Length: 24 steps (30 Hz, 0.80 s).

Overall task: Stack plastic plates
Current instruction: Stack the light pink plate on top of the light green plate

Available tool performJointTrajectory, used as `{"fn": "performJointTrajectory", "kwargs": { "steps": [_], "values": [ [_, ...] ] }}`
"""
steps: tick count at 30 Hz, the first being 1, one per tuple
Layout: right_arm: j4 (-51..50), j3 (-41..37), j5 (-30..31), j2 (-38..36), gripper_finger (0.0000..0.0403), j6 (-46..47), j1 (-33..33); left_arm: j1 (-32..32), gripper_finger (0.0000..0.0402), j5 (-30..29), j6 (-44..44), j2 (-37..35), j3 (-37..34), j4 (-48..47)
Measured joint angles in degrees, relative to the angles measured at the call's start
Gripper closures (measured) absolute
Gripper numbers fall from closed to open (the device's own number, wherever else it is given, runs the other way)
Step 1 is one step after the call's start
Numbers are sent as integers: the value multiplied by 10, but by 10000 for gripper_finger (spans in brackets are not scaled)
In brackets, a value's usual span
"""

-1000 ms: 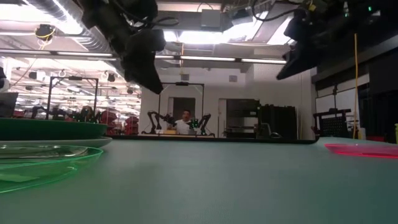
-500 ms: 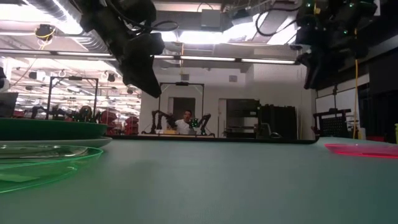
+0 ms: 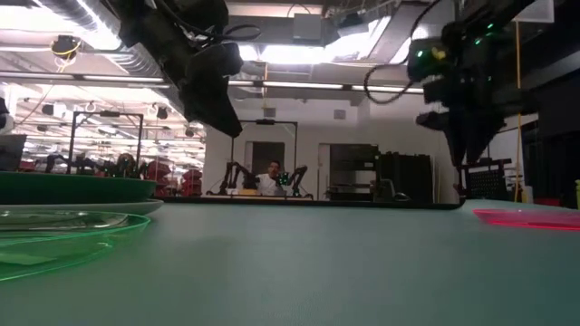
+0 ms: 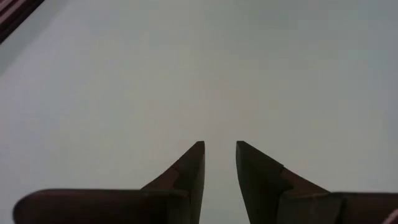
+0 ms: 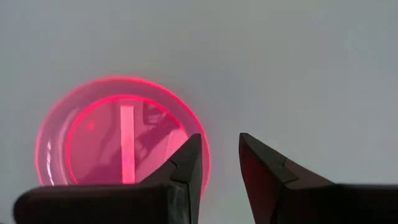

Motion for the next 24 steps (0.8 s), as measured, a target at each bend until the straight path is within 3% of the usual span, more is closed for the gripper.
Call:
{"fn": "performJointTrajectory", "kwargs": {
  "steps": [12, 24],
  "values": [
    [1, 0, 0, 129, 308, -186, 0, 0, 317, 0, 7, 0, 0, 0],
    [26, 0, 0, 169, 308, -243, 0, 0, 317, 0, 7, 0, 0, -1]
  ]
}}
